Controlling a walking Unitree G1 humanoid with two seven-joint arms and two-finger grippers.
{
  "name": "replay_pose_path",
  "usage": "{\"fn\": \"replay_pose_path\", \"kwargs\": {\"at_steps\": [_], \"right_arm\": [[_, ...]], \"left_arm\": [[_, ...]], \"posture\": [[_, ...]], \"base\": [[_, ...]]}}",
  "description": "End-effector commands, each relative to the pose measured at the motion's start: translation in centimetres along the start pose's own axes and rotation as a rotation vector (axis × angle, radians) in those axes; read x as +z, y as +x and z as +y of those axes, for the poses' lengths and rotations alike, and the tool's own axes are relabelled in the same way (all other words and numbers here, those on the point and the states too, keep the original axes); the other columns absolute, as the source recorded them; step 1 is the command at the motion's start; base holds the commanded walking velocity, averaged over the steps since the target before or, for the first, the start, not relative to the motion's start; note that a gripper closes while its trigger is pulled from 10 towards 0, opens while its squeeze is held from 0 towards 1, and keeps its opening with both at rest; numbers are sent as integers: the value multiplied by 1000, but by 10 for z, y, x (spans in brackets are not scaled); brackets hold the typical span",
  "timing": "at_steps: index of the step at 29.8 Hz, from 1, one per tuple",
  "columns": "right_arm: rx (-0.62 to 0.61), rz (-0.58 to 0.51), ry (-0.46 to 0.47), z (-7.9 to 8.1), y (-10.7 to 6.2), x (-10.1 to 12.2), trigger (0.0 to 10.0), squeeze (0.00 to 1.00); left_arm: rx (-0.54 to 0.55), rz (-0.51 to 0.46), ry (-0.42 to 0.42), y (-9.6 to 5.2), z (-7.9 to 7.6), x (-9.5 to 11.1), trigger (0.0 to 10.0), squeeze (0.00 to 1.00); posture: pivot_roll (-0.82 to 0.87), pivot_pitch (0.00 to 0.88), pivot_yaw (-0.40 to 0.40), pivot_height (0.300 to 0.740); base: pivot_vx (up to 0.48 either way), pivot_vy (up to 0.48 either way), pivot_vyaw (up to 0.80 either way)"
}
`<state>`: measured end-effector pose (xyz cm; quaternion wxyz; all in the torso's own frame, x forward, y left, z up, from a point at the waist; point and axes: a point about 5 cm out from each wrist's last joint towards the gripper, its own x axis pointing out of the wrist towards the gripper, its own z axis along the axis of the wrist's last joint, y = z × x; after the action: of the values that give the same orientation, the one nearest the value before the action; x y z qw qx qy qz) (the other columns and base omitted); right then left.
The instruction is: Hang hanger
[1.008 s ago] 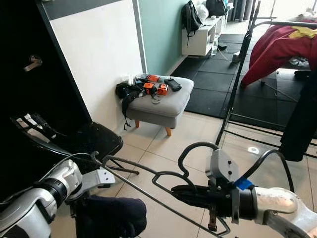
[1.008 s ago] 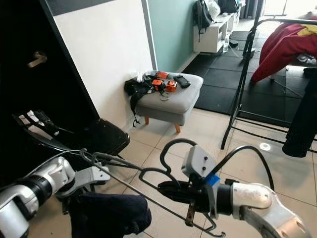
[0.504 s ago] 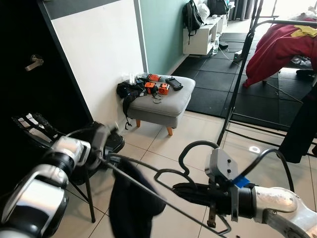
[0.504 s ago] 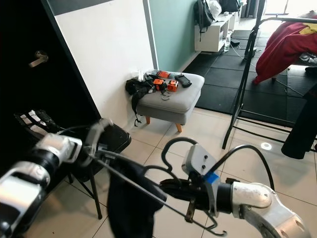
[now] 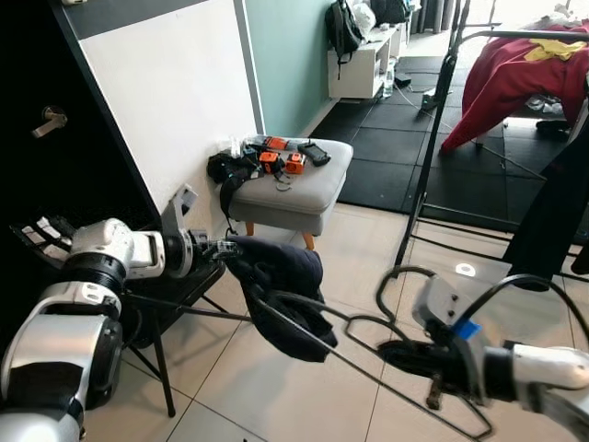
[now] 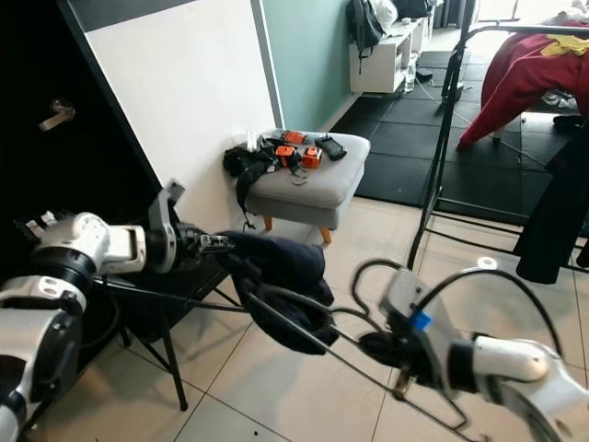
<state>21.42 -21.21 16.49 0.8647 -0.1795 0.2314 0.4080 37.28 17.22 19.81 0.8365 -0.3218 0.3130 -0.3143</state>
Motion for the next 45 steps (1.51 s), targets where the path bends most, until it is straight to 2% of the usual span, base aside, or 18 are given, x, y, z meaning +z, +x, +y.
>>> {"fn": "replay_pose_path", "kwargs": {"at_steps": [1, 2, 5, 7, 8, 10, 11, 12, 15, 18, 28, 30, 34, 37, 39, 40, 42, 45], "right_arm": [[-17, -32, -17, -1, 1, 4, 10000, 0], [-17, -32, -17, -1, 1, 4, 10000, 0], [-36, -62, -16, -3, 1, 8, 10000, 0], [-36, -62, -16, -3, 1, 8, 10000, 0], [-53, -72, -17, -6, 1, 9, 10000, 0], [-53, -72, -17, -6, 1, 9, 10000, 0], [-69, -88, -18, -9, 2, 12, 10000, 0], [-69, -88, -18, -9, 2, 12, 10000, 0], [-96, -160, -31, -14, 6, 24, 10000, 0], [-112, -218, -33, -18, 8, 33, 10000, 0], [-12, -286, -30, -6, 10, 43, 10000, 0], [47, -267, -39, 1, 2, 38, 10000, 0], [51, -228, -35, -2, -11, 29, 10000, 0], [51, -228, -35, -2, -11, 29, 10000, 0], [73, -233, -22, -2, -23, 26, 10000, 0], [73, -233, -22, -2, -23, 26, 10000, 0], [123, -294, 4, 5, -23, 30, 10000, 0], [159, -319, 14, 11, -21, 32, 10000, 0]], "left_arm": [[-54, -21, 25, -2, -15, 6, 10000, 0], [-54, -21, 25, -2, -15, 6, 10000, 0], [-108, -38, 59, -2, -29, 10, 10000, 0], [-108, -38, 59, -2, -29, 10, 10000, 0], [-137, -48, 78, -3, -38, 12, 10000, 0], [-137, -48, 78, -3, -38, 12, 10000, 0], [-166, -58, 92, -3, -47, 15, 10000, 0], [-166, -58, 92, -3, -47, 15, 10000, 0], [-236, -81, 92, -3, -72, 14, 10000, 0], [-257, -117, 64, -1, -83, 10, 10000, 0], [-231, -180, 51, -1, -82, 9, 10000, 0], [-171, -219, 81, -7, -74, 14, 10000, 0], [-128, -270, 114, -18, -71, 22, 10000, 0], [-128, -270, 114, -18, -71, 22, 10000, 0], [-120, -335, 119, -27, -77, 30, 10000, 0], [-120, -335, 119, -27, -77, 30, 10000, 0], [-141, -370, 111, -28, -89, 33, 10000, 0], [-148, -376, 108, -28, -92, 32, 10000, 0]], "posture": [[-106, 0, 150, 740], [-106, 0, 150, 740], [-107, 0, 149, 740], [-107, 0, 149, 740], [-110, 0, 148, 740], [-110, 0, 148, 740], [-109, 0, 145, 740], [-109, 0, 145, 740], [-105, 0, 137, 740], [-103, 0, 135, 740], [-105, 0, 131, 740], [-112, 0, 135, 740], [-115, 0, 140, 740], [-115, 0, 140, 740], [-117, 0, 144, 740], [-117, 0, 144, 740], [-119, 0, 146, 740], [-120, 0, 147, 740]], "base": [[0, 0, 0], [0, 0, 0], [0, 0, 0], [0, 0, 0], [0, 0, 0], [0, 0, 0], [0, 0, 0], [0, 0, 0], [0, 0, 0], [0, 0, 0], [0, 0, 0], [0, 0, 0], [0, 0, 0], [0, 0, 0], [0, 0, 0], [0, 0, 0], [0, 0, 0], [0, 0, 0]]}}
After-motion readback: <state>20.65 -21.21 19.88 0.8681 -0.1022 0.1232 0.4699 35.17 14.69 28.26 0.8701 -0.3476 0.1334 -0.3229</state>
